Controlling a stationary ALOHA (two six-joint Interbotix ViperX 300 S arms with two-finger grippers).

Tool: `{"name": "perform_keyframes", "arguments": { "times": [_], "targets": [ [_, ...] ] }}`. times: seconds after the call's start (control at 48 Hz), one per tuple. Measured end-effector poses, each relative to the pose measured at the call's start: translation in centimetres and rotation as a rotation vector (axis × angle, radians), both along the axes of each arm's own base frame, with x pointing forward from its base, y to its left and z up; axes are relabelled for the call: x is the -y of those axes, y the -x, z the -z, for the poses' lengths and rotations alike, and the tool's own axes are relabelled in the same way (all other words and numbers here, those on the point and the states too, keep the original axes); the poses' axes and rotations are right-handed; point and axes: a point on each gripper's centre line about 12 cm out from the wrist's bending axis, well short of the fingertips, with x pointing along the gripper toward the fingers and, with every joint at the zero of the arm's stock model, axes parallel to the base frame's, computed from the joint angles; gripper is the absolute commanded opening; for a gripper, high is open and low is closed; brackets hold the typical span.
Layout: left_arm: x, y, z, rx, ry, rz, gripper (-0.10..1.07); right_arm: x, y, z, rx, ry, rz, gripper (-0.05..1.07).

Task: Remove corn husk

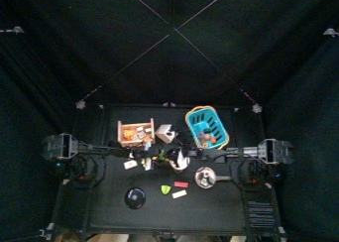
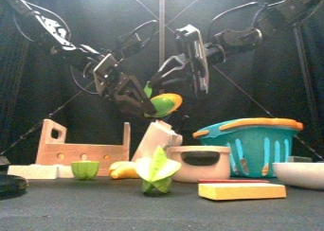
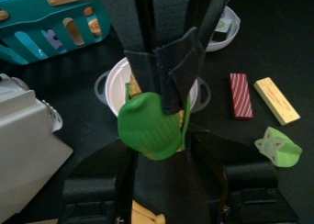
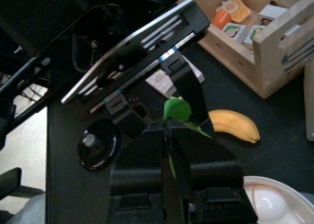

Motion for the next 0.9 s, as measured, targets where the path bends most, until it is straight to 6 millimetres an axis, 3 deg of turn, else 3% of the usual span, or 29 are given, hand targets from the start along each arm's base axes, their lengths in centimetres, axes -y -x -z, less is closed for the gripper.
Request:
{"name": "perform_keyframes", "arguments": {
  "times": [0.896],
  "targets": [
    [0.4, 0.0, 0.0, 0.001, -0.002, 0.011, 0.62, 1.9, 1.2, -1.3, 0.07, 0.004, 0.047, 0.28]
  ]
}}
